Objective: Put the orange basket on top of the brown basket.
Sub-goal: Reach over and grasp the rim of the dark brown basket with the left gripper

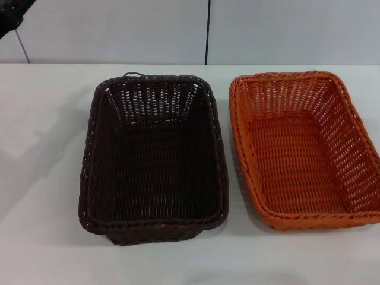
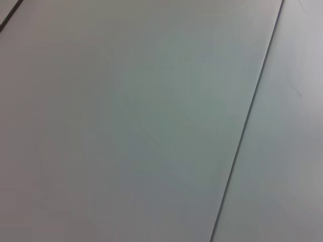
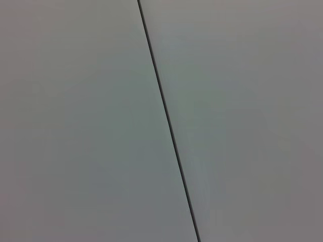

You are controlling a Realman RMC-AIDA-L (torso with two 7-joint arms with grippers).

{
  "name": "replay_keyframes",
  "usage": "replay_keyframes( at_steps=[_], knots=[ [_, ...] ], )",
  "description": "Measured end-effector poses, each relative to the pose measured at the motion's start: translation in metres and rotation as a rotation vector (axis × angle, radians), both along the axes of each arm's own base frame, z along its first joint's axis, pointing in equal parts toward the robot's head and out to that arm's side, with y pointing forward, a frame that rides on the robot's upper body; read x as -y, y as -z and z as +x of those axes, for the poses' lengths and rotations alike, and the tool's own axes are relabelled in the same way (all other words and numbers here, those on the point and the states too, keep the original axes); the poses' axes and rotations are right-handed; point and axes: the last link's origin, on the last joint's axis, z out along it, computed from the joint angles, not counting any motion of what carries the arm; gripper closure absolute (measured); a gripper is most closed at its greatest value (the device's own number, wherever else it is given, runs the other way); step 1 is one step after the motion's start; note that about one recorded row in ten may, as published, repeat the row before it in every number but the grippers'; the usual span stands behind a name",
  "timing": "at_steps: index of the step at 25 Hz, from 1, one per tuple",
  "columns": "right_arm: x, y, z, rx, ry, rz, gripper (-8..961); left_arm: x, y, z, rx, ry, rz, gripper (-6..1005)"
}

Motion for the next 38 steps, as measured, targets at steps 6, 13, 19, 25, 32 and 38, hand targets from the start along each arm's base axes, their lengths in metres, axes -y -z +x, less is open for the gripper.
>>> replay_keyframes(
  at_steps=[6,13,19,25,32,38],
  knots=[
    [0.000,0.000,0.000,0.000,0.000,0.000,335,-0.007,-0.004,0.003,-0.005,-0.016,-0.033,139],
    [0.003,0.000,0.004,0.004,0.011,0.000,336,-0.036,-0.027,0.029,-0.170,-0.157,-0.371,138],
    [0.009,-0.001,0.011,0.003,0.032,0.005,336,-0.036,-0.045,0.050,-0.284,-0.272,-0.480,139],
    [0.015,-0.005,0.019,-0.011,0.063,0.027,336,-0.032,-0.035,0.063,-0.488,-0.438,-0.638,139],
    [0.017,-0.005,0.023,-0.011,0.079,0.023,335,-0.032,-0.010,0.065,-0.660,-0.629,-0.687,138],
    [0.016,-0.006,0.024,-0.012,0.087,0.018,335,-0.031,0.005,0.065,-0.723,-0.694,-0.724,138]
  ],
)
